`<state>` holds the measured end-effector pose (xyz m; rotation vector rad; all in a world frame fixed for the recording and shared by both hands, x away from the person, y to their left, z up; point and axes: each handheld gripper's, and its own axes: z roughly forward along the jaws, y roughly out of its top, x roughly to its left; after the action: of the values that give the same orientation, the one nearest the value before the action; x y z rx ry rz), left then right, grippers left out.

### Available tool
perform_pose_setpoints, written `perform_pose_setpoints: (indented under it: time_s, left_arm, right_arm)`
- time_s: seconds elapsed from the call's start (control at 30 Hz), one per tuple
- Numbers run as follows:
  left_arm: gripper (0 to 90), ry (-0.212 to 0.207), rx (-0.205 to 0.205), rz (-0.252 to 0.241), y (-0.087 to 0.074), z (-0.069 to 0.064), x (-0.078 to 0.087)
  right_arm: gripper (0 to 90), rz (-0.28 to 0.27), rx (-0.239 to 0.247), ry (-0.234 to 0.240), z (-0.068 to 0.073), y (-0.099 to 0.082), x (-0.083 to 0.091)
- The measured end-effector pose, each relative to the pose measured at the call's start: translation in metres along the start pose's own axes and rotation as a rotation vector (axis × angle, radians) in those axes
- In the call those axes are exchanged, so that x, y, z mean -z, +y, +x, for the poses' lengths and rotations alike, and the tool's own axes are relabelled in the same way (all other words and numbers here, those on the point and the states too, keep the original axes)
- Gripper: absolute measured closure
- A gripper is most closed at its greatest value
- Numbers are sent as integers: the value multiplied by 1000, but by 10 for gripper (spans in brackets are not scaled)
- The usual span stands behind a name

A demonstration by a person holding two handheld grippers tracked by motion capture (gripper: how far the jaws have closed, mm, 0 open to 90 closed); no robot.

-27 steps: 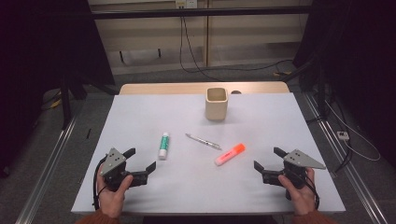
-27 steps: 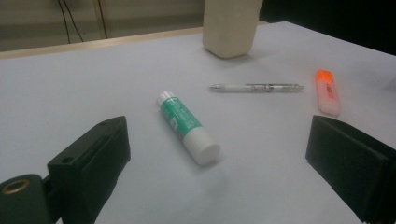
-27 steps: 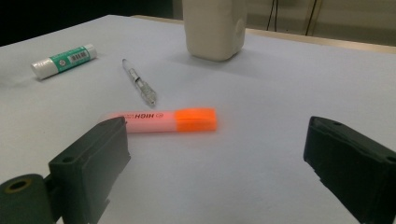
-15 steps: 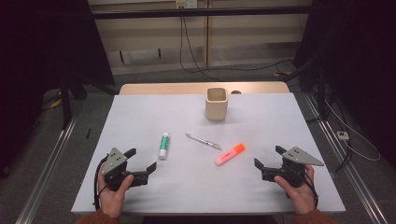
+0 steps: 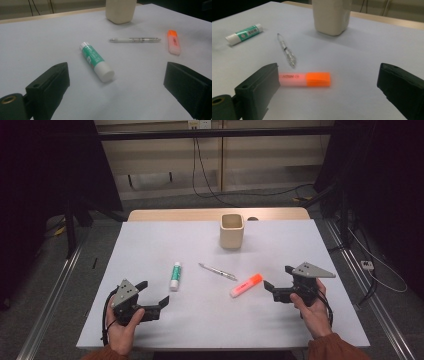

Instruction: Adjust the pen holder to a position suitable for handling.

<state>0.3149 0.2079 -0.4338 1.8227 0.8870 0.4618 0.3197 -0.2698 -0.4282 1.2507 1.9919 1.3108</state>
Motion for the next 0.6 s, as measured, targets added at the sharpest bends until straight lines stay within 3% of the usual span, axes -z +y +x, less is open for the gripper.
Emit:
perform_pose_setpoints:
  time_s: [0.13,0.4,0.6]
  left_arm:
    - [64,1,-2,1,0,0,1]
    - [64,-7,-4,5,-1,0,1]
    - [64,-6,-16,5,0,0,0]
  right_arm:
    - [30,50,18,-11,-3,13,-12]
    - [17,72,3,-13,-16,39,-29]
    - [64,78,11,31,-25,65,-56]
